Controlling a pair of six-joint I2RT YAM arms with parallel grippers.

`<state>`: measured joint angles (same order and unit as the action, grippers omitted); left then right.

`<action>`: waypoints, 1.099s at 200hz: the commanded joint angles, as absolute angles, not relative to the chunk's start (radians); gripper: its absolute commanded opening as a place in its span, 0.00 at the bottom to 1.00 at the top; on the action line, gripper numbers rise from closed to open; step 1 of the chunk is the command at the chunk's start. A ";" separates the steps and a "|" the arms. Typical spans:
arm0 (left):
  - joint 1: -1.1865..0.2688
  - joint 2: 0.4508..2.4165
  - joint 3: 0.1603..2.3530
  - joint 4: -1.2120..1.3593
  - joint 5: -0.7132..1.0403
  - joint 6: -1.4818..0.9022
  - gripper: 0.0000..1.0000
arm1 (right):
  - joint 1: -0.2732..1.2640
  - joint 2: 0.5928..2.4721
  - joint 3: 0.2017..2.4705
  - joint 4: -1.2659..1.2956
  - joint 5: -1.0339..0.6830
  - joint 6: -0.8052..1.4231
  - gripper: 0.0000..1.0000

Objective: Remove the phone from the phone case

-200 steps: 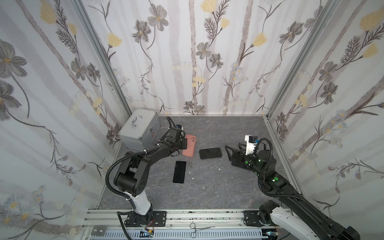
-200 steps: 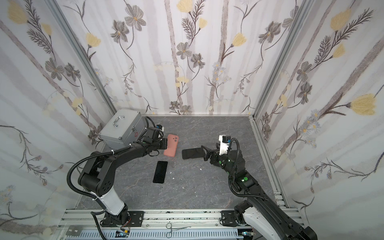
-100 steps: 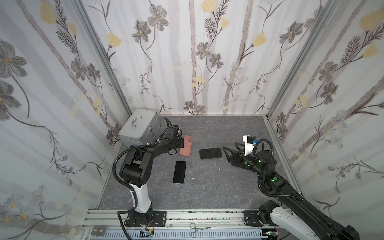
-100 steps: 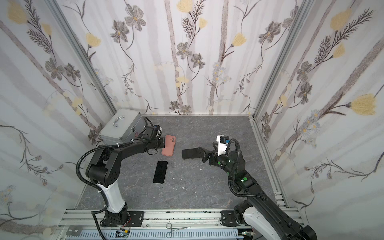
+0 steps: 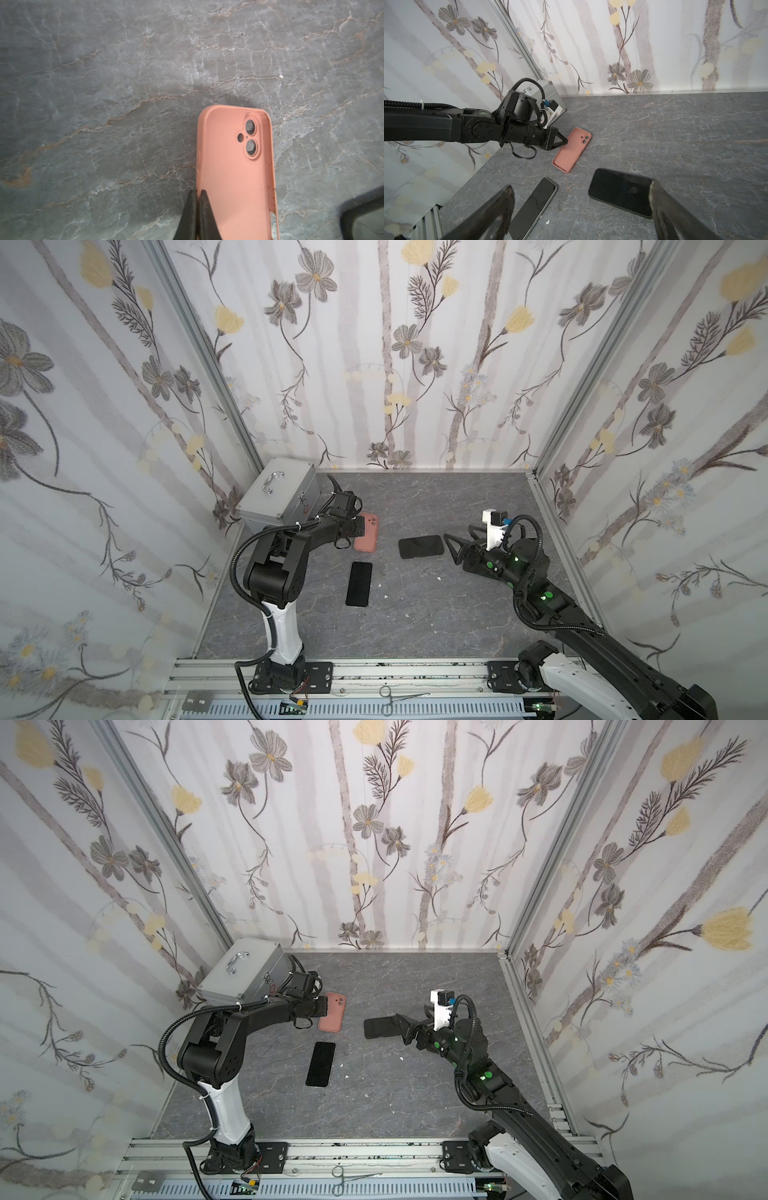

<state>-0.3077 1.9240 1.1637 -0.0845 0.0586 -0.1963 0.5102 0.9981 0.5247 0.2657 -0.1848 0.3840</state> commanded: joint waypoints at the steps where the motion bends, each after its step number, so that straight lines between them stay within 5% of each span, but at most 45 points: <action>1: -0.305 1.933 1.175 -0.091 0.044 -0.197 0.01 | 0.515 1.009 0.539 0.284 -0.202 0.375 1.00; 24: -0.305 1.942 1.179 -0.092 0.033 -0.209 0.18 | 0.515 1.013 0.538 0.285 -0.200 0.374 1.00; 95: -0.323 1.811 1.151 -0.104 0.055 -0.185 0.40 | 0.517 1.093 0.588 0.105 0.032 0.476 0.96; 142: -0.438 1.693 1.127 -0.126 0.020 -0.176 0.52 | 0.517 1.322 0.662 0.069 -0.047 0.607 0.90; 220: -0.597 1.770 1.217 -0.138 0.043 -0.165 0.88 | 0.516 1.622 0.745 0.128 -0.144 0.728 0.83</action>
<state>-0.5896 1.7500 1.1896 -0.1310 0.0105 -0.1616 0.5159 1.5631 0.7326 0.0860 -0.1081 0.6731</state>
